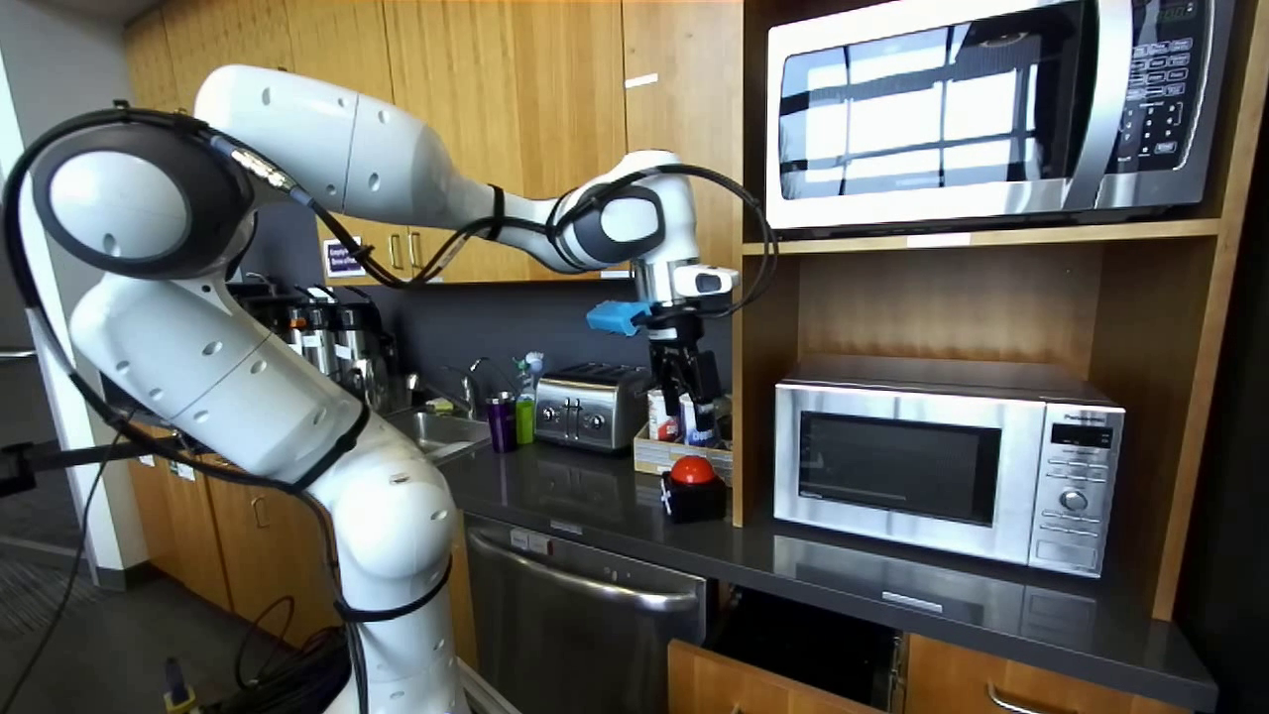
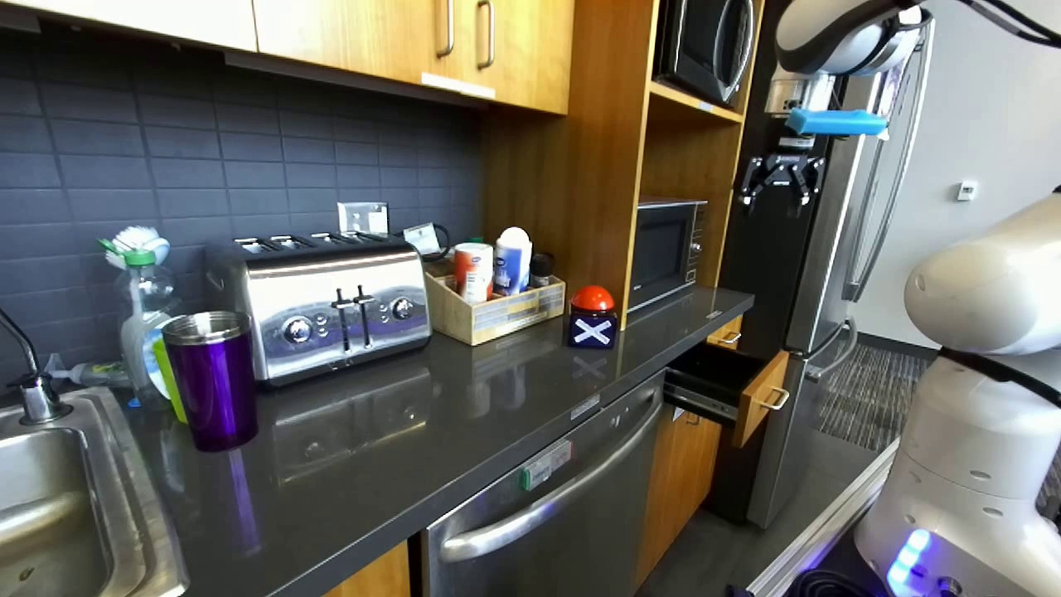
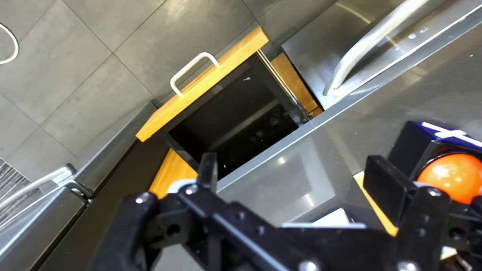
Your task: Close the open drawer
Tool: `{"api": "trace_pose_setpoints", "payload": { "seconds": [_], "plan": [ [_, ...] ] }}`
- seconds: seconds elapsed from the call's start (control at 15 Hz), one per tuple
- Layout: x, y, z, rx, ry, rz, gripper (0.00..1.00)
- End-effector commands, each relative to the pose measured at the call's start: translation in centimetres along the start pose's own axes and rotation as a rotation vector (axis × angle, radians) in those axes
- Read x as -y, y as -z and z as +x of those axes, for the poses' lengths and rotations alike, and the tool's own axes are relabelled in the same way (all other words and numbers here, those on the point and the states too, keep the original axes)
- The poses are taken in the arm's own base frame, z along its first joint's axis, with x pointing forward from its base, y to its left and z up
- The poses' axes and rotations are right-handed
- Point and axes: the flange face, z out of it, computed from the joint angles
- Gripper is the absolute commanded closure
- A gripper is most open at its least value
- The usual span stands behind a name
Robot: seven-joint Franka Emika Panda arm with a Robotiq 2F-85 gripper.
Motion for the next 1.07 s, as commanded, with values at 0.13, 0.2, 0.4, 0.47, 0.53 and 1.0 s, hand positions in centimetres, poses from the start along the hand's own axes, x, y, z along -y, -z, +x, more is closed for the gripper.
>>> {"api": "trace_pose_setpoints", "payload": {
  "seconds": [0.13,0.2,0.4,0.47,0.53,1.0],
  "plan": [
    [-3.6,-2.7,2.3,0.035,-0.069,-0.012,0.0],
    [-3.9,-3.5,2.5,0.04,-0.083,-0.002,0.0],
    [-4.8,-5.4,2.9,0.049,-0.122,0.012,0.0],
    [-5.0,-6.3,3.0,0.053,-0.142,0.021,0.0],
    [-5.3,-7.0,3.1,0.057,-0.157,0.028,0.0],
    [-6.3,-12.3,2.7,0.067,-0.338,0.083,0.0]
  ]
}}
